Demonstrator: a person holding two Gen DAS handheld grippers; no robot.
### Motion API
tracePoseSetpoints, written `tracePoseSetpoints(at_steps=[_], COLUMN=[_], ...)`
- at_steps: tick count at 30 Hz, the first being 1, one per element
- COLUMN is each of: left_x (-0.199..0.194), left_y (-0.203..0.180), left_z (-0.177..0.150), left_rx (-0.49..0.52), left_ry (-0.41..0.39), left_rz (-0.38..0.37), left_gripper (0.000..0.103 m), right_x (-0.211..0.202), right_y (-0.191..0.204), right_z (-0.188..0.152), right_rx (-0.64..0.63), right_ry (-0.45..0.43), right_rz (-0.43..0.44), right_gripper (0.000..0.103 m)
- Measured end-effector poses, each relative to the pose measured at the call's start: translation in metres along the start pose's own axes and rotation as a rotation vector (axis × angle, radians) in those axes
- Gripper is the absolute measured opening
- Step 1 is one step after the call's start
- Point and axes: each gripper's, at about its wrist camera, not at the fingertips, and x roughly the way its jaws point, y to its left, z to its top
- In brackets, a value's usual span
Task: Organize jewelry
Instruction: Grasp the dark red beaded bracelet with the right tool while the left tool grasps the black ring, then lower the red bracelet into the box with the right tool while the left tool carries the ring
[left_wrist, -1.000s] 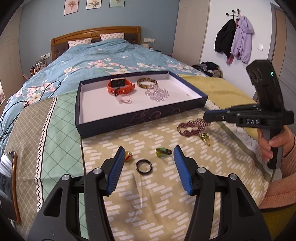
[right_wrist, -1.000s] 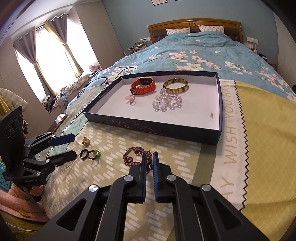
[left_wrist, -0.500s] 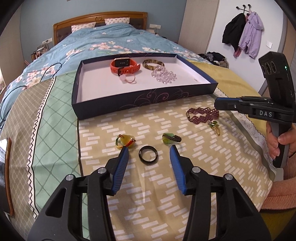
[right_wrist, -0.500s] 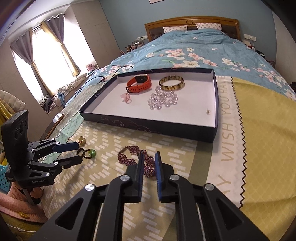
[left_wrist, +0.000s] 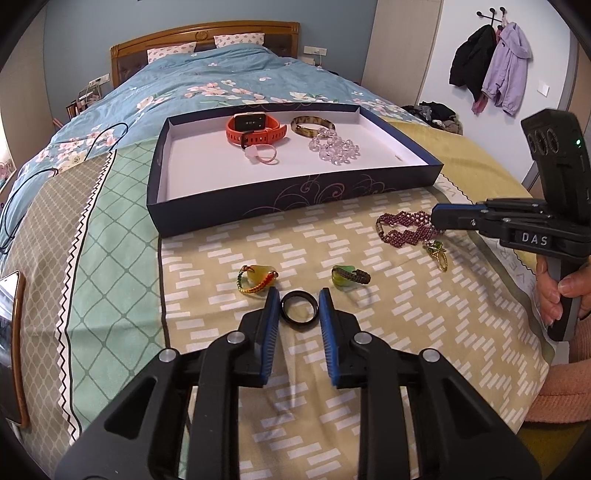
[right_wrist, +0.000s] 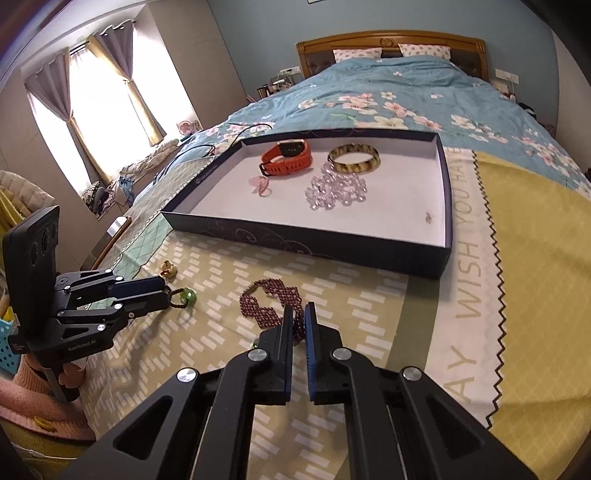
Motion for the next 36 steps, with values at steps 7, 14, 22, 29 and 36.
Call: tracePoseSetpoints(at_steps=[7,14,22,29,36], left_x=[-0.010,-0.026,-0.037,-0.039,-0.038], left_y=[0.002,0.005,0.002,0.000,0.002], left_z=[0.003,0.015,0.035,0.051,0.065], left_rx=[-0.018,-0.025,0.002,0.018,0.025], left_ry=[-0.029,-0.089,-0.143,-0.179,-0.201], left_rz=[-0.022,-0.037,-0.035,-0.029,-0.024], left_gripper=[0.022,0.022,0.022,0.022,0.022], right_x=[-0.010,-0.018,-0.029,-0.038,-0.041], right_y=[0.010,0.021,0.029,0.031,0.029], right_z=[0.013,0.026,0.043,0.058,0.072], right_rx=[-0.040,-0.075,-0.118,-0.131,-0.129], right_ry=[-0.045,-0.085,-0.134,-0.178,-0.215], right_rz=[-0.001,0.006,0.003,0.000,-0.001], right_gripper=[0.005,0.004,0.004,0.004,0.004])
